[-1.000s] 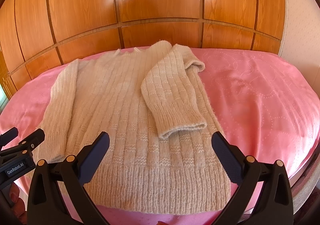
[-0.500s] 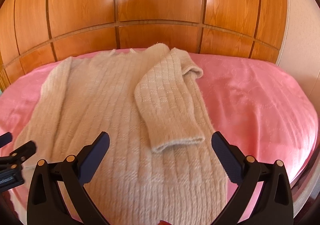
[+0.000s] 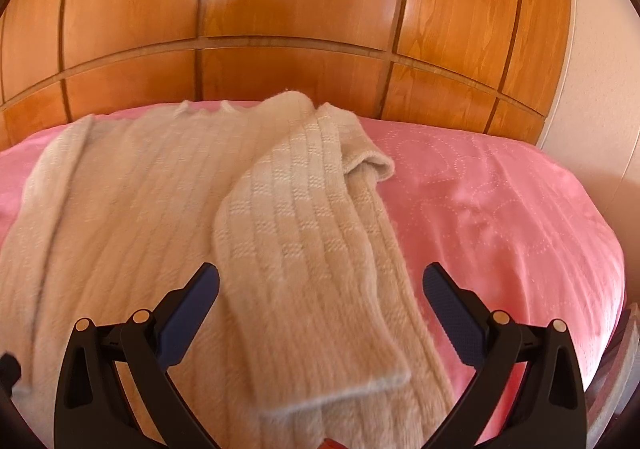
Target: Fold small clothes
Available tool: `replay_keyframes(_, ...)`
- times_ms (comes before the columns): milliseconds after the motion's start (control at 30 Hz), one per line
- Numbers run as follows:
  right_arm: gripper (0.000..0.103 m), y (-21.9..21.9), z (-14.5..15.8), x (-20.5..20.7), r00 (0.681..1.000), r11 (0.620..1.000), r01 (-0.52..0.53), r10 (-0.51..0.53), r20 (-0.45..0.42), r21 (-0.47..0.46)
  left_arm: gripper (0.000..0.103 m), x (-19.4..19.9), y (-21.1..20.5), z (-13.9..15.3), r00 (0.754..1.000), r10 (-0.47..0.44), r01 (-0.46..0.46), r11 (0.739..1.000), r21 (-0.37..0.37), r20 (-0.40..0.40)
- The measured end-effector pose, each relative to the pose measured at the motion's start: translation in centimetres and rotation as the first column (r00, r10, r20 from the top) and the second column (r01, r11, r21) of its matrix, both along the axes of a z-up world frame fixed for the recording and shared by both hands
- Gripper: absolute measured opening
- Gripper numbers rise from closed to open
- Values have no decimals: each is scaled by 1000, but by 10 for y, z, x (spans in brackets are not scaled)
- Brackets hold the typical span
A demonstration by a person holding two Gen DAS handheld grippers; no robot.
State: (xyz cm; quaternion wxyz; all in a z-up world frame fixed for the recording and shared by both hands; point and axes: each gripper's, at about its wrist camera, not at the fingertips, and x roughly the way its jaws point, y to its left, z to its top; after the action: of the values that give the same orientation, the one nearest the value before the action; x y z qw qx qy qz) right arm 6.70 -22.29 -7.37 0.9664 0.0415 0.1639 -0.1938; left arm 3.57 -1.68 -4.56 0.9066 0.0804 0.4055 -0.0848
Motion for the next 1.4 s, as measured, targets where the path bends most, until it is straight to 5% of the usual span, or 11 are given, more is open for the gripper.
replay_keyframes(67,101,-4,-4,6,1000,1000,11,-11,-14,12,79,4,-3,-6,1000,-3,3,1000,8,-12)
replay_keyframes(233,101,-10,-14,13,999,999,22,-20,-35,43,72,10,-6,-19,1000,10,-9,999,36,-16)
replay_keyframes(667,101,-2,-20,14,998,999,36,-36,-43,5,24,13,4,-16,999,42,-42,999,-6,-13)
replay_keyframes(1100,101,-4,-23,13,999,999,27,-25,-44,30,13,14,28,2,998,61,-61,995,-79,-11)
replay_keyframes(1400,101,-10,-23,11,999,998,10,-7,-40,66,13,43,128,45,964,261,-254,961,-106,55)
